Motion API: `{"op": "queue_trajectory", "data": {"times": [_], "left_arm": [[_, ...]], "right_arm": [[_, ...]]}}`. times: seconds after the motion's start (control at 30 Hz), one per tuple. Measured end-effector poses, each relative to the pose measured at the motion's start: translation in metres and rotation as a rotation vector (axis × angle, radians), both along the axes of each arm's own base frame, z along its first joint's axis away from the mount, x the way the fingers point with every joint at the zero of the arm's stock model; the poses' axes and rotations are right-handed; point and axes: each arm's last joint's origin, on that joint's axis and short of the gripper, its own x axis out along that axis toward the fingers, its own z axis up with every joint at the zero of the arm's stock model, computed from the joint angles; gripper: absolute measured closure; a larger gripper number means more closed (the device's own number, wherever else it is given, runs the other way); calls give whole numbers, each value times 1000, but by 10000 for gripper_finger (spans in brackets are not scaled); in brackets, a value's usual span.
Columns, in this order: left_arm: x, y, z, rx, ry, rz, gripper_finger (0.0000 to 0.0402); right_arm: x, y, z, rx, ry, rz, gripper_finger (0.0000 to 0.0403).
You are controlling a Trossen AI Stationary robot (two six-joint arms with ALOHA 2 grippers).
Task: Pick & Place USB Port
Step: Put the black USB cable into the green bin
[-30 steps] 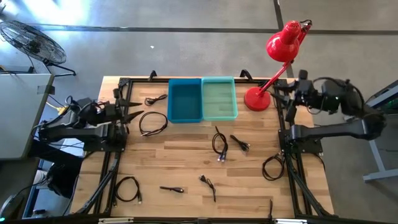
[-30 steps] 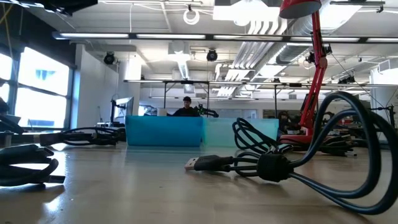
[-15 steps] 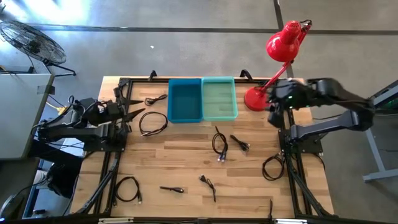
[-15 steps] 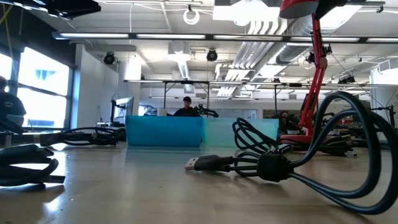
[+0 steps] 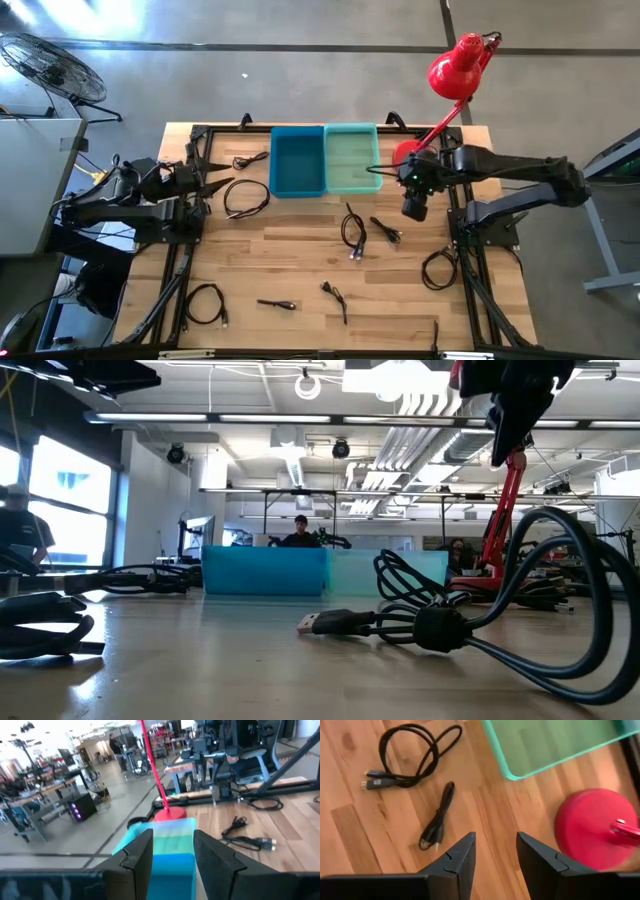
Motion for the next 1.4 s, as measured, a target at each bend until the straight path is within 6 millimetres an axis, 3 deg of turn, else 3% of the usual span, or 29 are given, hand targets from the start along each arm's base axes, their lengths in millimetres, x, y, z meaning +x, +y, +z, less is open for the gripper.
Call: {"op": "queue_trajectory", "data": {"times": [0.17,0.47,0.6,0.87,1.13,1.4], "left_arm": [[0,0,-4,-40,26,1,261],[0,0,-4,-47,27,2,261],[0,0,-5,-46,38,5,261],[0,0,-5,-12,54,7,261],[0,0,-6,-11,57,7,261],[0,0,-6,-12,57,13,261]], "right_arm": [[6,-1,-7,-24,-15,37,257],[5,-4,-6,-113,5,31,191],[5,-2,-6,-45,-10,42,177],[5,2,-9,123,-34,-50,186],[4,6,-43,245,8,-111,186],[8,8,-82,325,-63,-121,186]]}}
